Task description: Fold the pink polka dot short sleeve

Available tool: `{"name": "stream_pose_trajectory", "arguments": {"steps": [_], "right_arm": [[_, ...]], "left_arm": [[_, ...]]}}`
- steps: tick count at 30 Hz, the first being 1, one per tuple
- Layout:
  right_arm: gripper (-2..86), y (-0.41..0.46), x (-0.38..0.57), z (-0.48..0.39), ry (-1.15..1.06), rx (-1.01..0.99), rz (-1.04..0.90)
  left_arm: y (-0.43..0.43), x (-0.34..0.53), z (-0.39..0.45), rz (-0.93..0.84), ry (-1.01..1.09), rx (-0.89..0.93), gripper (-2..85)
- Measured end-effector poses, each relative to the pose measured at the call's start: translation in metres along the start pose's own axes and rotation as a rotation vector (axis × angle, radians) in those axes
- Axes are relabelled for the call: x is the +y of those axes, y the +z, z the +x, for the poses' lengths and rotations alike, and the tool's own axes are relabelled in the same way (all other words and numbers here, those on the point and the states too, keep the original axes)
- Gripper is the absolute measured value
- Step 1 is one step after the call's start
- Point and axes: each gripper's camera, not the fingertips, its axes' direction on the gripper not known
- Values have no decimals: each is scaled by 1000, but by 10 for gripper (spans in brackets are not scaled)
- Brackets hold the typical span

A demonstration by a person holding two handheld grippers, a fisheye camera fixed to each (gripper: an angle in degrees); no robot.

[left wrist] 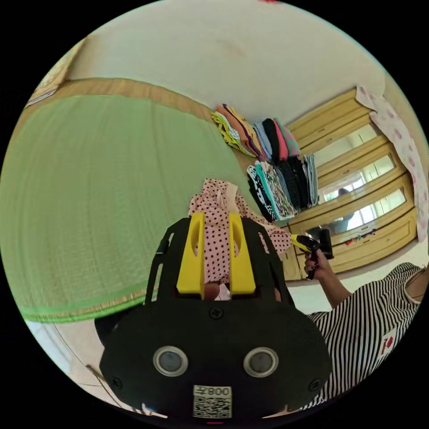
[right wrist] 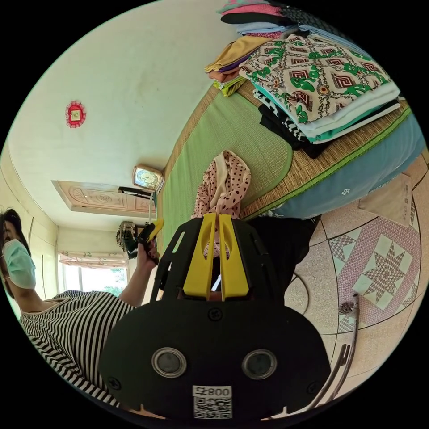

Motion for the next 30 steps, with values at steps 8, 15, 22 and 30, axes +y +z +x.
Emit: {"name": "stream_pose_trajectory", "arguments": {"steps": [8, 15, 22, 30], "right_arm": [[7, -4, 10, 26, 6, -32, -19], [7, -7, 30, 58, 27, -51, -32], [6, -17, 69, 67, -32, -89, -32], [6, -56, 144, 28, -272, -183, 55]], "left_arm": [[184, -102, 114, -399, 369, -136, 90], [252, -80, 174, -562, 493, -352, 38], [158, -18, 215, -333, 342, -187, 12], [-64, 106, 276, 82, 280, -202, 9]]}}
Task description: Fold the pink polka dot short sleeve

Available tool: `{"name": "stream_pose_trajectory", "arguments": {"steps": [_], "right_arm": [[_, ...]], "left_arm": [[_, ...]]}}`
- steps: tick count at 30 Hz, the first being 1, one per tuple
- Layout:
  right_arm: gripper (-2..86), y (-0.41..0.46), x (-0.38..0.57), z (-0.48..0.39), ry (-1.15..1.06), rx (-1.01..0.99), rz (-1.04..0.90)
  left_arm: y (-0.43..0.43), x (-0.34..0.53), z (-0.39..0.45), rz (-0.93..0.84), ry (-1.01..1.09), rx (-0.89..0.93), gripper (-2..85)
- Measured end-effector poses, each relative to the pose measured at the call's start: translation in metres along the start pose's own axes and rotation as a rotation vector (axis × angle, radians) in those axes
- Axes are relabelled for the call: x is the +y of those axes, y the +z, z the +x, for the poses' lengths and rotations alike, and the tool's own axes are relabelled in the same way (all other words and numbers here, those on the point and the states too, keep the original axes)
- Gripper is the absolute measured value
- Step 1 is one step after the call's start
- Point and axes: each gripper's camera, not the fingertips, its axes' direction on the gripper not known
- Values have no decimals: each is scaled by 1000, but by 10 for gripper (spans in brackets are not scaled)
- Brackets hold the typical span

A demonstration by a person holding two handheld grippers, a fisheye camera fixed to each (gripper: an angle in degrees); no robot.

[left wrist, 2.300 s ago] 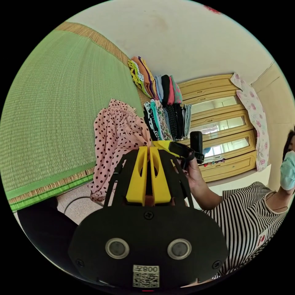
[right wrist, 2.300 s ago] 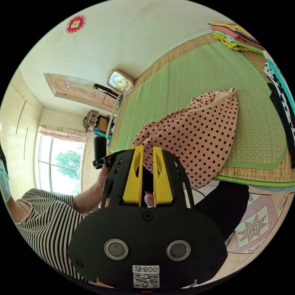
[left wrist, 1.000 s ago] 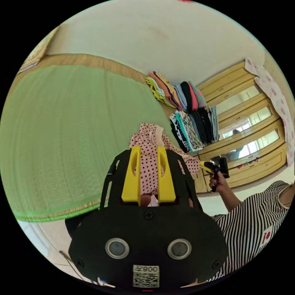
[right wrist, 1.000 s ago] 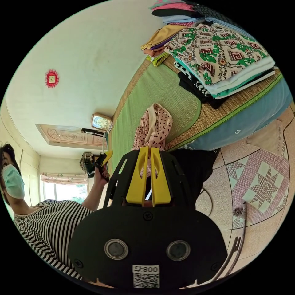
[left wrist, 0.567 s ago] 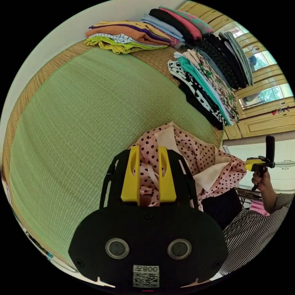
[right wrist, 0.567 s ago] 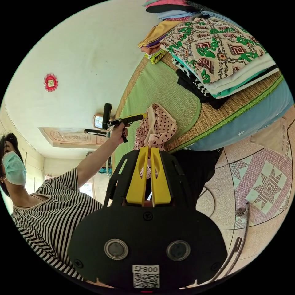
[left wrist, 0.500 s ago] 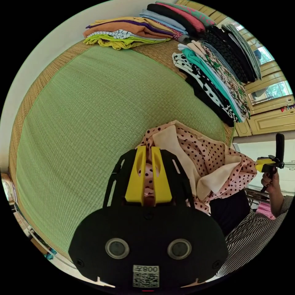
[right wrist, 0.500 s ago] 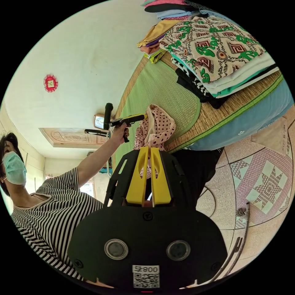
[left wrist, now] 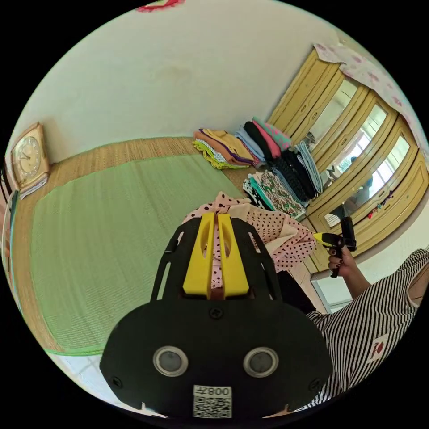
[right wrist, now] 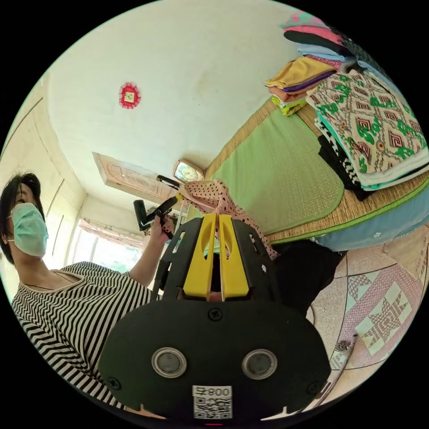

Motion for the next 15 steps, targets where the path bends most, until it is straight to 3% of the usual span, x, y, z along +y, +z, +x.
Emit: {"name": "stream_pose_trajectory", "arguments": {"steps": [5, 15], "right_arm": [[5, -29, 35, -60, -214, -43, 84], [5, -96, 119, -196, -666, -77, 267]], "left_arm": [[-157, 77, 54, 279, 11, -66, 8], [-348, 190, 174, 684, 145, -119, 7]]}}
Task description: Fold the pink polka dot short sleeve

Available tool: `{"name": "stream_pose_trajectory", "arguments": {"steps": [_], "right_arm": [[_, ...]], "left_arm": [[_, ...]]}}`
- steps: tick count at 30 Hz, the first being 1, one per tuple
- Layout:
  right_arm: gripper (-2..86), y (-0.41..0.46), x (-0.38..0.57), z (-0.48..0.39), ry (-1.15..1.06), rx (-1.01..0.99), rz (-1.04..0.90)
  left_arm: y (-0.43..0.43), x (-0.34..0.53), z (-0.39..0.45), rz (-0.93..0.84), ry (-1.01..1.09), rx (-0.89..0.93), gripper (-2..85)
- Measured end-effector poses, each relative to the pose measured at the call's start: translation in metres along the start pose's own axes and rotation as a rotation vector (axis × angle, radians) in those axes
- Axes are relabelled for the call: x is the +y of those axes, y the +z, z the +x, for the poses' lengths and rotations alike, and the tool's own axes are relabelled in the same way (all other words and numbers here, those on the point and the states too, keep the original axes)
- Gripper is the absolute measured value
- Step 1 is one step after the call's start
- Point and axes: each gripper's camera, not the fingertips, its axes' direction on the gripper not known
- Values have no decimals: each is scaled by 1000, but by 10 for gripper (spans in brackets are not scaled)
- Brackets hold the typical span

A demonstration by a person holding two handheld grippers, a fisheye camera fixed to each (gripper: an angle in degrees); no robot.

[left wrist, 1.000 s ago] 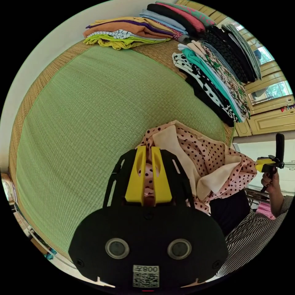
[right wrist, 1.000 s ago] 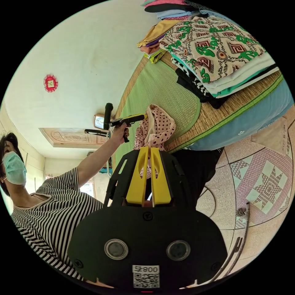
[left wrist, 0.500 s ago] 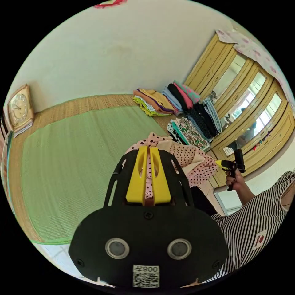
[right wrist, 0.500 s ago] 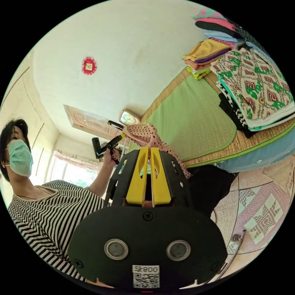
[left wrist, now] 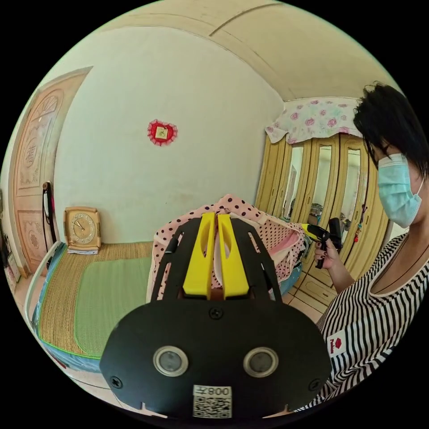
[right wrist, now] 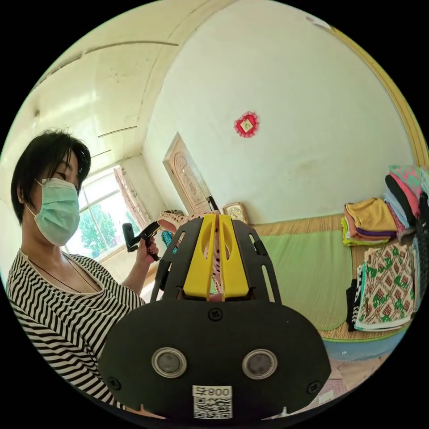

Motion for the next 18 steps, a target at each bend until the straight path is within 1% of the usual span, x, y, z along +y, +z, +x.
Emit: {"name": "stream_pose_trajectory", "arguments": {"steps": [2, 8, 14, 18], "right_arm": [[6, -13, -6, -27, -76, 9, 29], [6, -60, -11, -102, -272, 12, 146], [6, -97, -3, -157, -394, 23, 225], [7, -114, 0, -181, -441, 17, 264]], "left_arm": [[-45, -10, 25, 79, 42, -7, 7], [-139, -32, 82, 236, 154, -4, 8], [-204, -47, 124, 308, 255, -22, 8], [-231, -55, 139, 346, 299, -29, 8]]}}
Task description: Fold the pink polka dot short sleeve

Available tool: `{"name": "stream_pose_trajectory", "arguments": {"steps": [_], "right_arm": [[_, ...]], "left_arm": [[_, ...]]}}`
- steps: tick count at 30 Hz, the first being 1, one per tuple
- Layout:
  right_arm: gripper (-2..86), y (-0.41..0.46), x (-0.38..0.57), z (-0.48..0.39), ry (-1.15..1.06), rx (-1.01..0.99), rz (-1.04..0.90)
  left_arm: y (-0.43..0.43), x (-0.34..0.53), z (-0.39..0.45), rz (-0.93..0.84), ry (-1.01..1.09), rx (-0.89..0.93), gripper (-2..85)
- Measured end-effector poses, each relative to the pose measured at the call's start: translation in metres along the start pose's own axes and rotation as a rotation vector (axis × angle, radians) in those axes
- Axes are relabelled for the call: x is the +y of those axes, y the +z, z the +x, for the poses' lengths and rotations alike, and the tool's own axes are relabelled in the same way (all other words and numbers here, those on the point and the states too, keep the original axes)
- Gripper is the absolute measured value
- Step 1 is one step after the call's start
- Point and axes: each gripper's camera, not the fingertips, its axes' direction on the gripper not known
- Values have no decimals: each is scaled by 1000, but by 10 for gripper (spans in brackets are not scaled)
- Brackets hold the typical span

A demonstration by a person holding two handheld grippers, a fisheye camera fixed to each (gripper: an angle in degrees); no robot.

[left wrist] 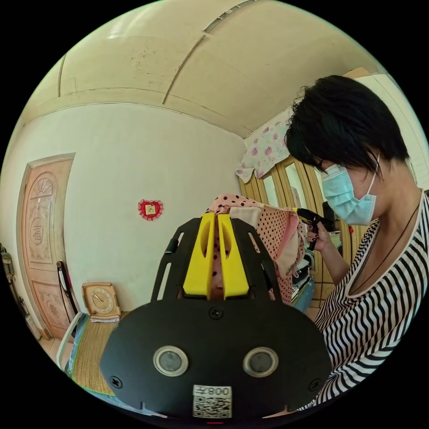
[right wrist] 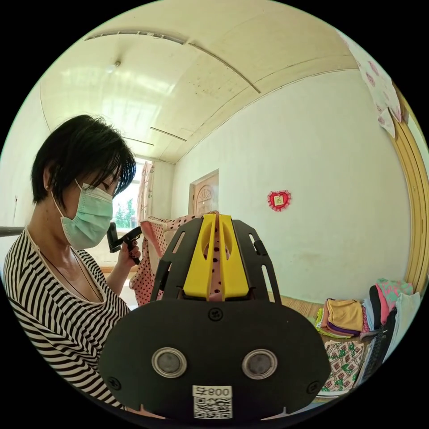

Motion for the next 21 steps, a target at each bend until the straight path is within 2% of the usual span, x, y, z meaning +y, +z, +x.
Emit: {"name": "stream_pose_trajectory", "arguments": {"steps": [12, 21], "right_arm": [[6, 22, -31, -14, -86, 5, 26], [6, 116, -61, 62, -36, 27, -44]], "left_arm": [[-10, -32, -32, 43, 35, -28, 8], [72, -34, -118, -48, 20, -51, 8]]}}
